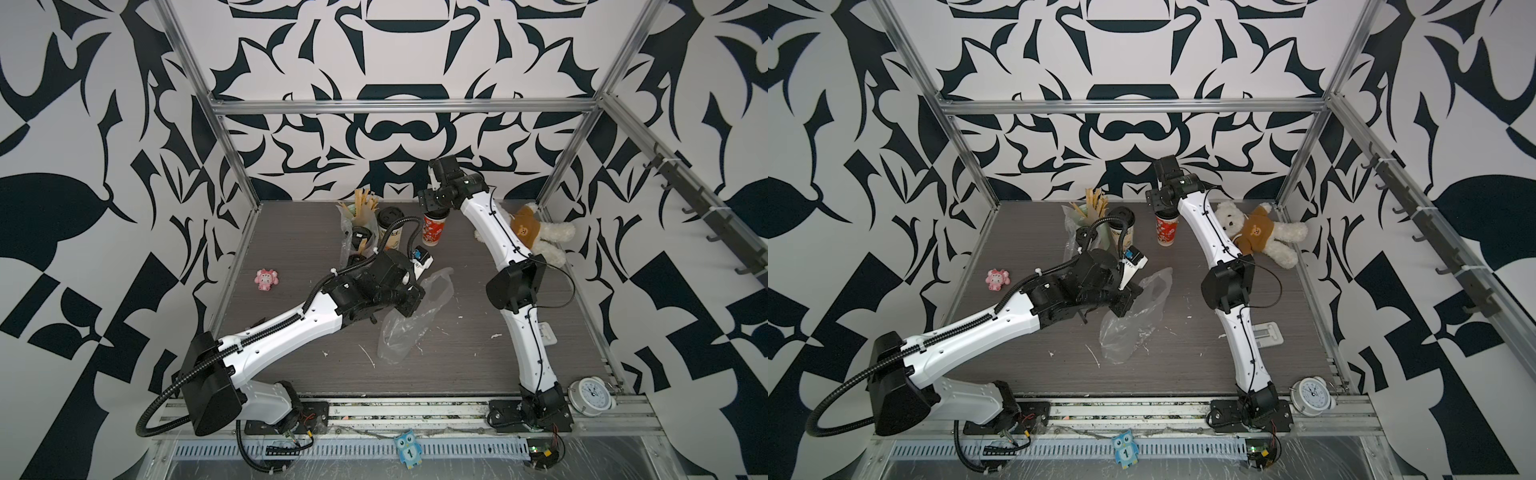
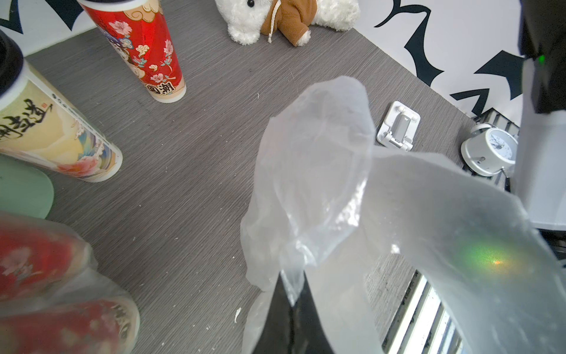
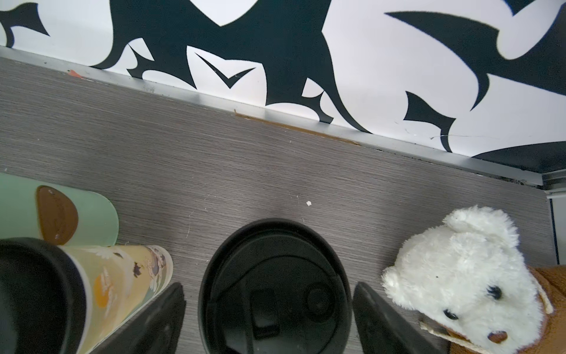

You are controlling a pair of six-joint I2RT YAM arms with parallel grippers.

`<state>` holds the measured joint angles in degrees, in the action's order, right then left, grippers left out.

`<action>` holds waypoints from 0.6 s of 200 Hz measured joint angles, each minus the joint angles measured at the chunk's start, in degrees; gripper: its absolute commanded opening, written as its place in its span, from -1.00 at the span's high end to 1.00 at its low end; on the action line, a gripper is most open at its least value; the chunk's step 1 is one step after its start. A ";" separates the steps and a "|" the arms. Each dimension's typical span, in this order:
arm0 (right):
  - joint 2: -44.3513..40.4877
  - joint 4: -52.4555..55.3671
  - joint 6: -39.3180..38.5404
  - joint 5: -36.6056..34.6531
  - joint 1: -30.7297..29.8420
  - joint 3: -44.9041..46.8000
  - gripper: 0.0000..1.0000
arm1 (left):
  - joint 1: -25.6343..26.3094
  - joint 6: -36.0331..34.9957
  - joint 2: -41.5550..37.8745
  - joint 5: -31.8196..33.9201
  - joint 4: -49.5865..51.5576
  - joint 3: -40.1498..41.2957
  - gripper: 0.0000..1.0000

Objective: Pack milk tea into plastic carrier bags
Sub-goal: Pick up the milk tea cup at the center of the board.

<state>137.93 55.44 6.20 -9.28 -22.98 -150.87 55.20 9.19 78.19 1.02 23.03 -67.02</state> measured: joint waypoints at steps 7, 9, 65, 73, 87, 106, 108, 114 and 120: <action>0.00 0.00 -0.04 -0.09 0.00 0.00 -0.78 | 0.00 0.00 0.00 0.00 -0.02 0.00 1.00; 0.00 0.00 -0.07 -0.22 0.00 0.00 -0.78 | 0.00 0.00 0.00 0.00 -0.02 0.00 1.00; 0.02 0.02 -0.17 -1.92 0.02 0.00 -0.78 | 0.02 0.39 0.00 0.00 -0.02 0.00 1.00; 0.00 0.07 -0.17 -1.92 0.02 0.00 -0.78 | 0.04 0.42 0.00 0.00 -0.04 0.00 1.00; 0.02 0.20 -0.15 -1.88 0.02 0.00 -0.75 | 0.09 0.44 0.00 0.00 -0.02 0.00 1.00; 0.02 0.33 -0.07 -0.85 0.09 0.00 -0.73 | 0.17 0.44 0.00 0.00 -0.02 0.02 1.00; 0.02 0.35 -0.04 -0.74 0.11 0.00 -0.73 | 0.20 0.44 0.00 0.00 -0.02 0.02 1.00; 0.02 0.48 0.04 -0.48 0.13 0.00 -0.71 | 0.22 0.44 0.00 0.00 -0.02 0.02 1.00; 0.02 0.55 0.11 -0.15 0.15 0.00 -0.71 | 0.26 0.46 0.00 0.00 -0.02 0.04 1.00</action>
<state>137.95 55.99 6.31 -9.43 -22.83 -150.87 55.46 9.65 78.19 1.02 23.00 -66.98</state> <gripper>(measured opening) 0.861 0.046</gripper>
